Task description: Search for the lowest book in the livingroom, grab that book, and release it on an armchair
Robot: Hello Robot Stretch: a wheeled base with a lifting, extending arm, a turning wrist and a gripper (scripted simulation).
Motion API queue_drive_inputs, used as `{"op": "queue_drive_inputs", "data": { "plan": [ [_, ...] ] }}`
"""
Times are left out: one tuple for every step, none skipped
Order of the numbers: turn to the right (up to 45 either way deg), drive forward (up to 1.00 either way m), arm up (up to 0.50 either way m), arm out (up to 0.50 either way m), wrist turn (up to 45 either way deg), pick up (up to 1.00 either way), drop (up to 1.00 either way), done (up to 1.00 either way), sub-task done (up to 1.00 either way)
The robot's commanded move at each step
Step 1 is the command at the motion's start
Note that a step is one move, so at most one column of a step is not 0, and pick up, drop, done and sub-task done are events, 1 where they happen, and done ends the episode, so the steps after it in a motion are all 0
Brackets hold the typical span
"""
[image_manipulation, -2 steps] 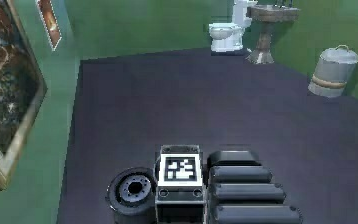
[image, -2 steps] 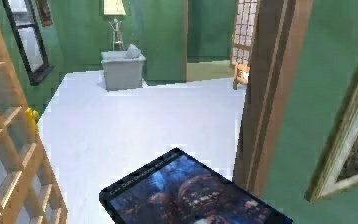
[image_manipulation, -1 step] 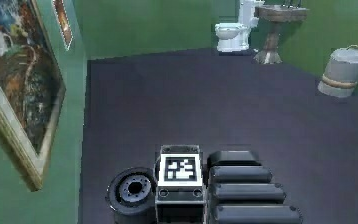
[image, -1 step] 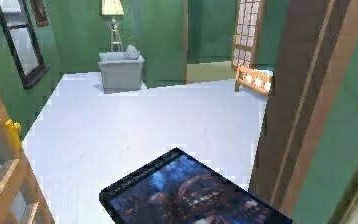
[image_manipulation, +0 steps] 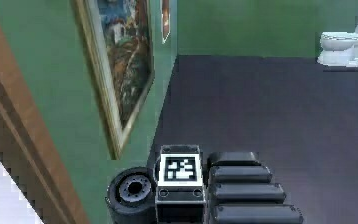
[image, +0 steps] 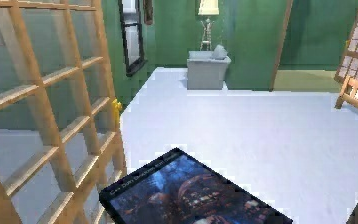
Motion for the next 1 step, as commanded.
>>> {"op": "queue_drive_inputs", "data": {
  "plan": [
    [0.0,1.00,0.00,0.00,0.0,0.00,0.00,0.00,0.00]
  ]
}}
